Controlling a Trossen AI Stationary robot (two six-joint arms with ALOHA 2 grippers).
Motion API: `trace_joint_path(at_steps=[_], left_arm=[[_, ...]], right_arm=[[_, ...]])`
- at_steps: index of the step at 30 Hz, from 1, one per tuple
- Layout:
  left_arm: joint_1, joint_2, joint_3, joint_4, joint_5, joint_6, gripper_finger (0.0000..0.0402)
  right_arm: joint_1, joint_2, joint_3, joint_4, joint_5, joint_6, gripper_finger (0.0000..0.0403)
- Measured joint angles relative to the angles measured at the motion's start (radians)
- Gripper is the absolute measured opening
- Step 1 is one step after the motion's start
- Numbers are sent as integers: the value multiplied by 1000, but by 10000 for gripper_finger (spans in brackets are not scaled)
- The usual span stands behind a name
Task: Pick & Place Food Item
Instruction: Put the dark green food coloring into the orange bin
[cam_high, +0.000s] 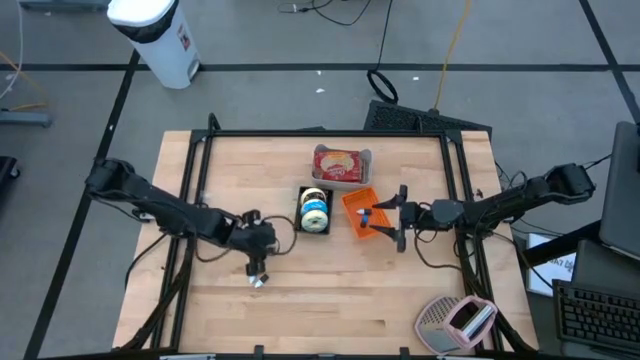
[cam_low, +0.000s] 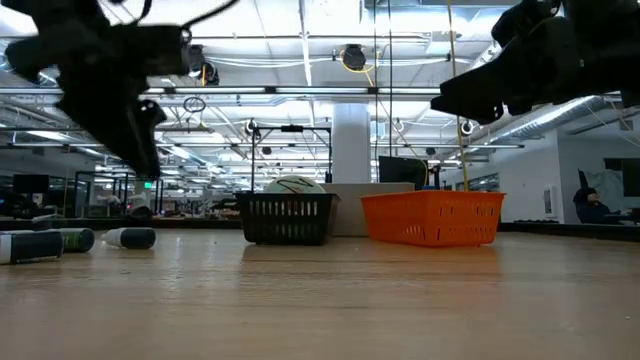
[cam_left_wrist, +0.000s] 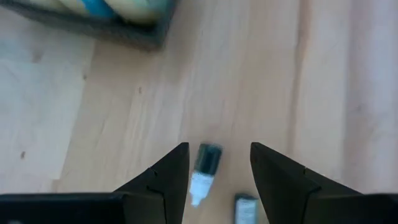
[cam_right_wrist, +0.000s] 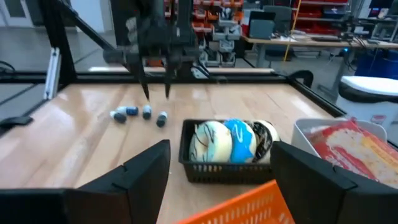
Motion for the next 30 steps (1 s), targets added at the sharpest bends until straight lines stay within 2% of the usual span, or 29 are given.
trace_joint_path(at_steps=[10, 20, 23, 28, 30], left_arm=[[-2, 220, 0, 1, 8, 23, 173], [0, 262, 3, 5, 7, 22, 168], [0, 262, 2, 8, 10, 37, 140], [-1, 263, 2, 8, 16, 50, 63], [-1, 263, 2, 7, 12, 67, 52]], right_arm=[[30, 1, 0, 12, 0, 0, 254], [33, 1, 0, 14, 1, -9, 253], [33, 1, 0, 15, 0, -6, 253], [33, 1, 0, 14, 0, 5, 253], [33, 1, 0, 5, 0, 5, 253]])
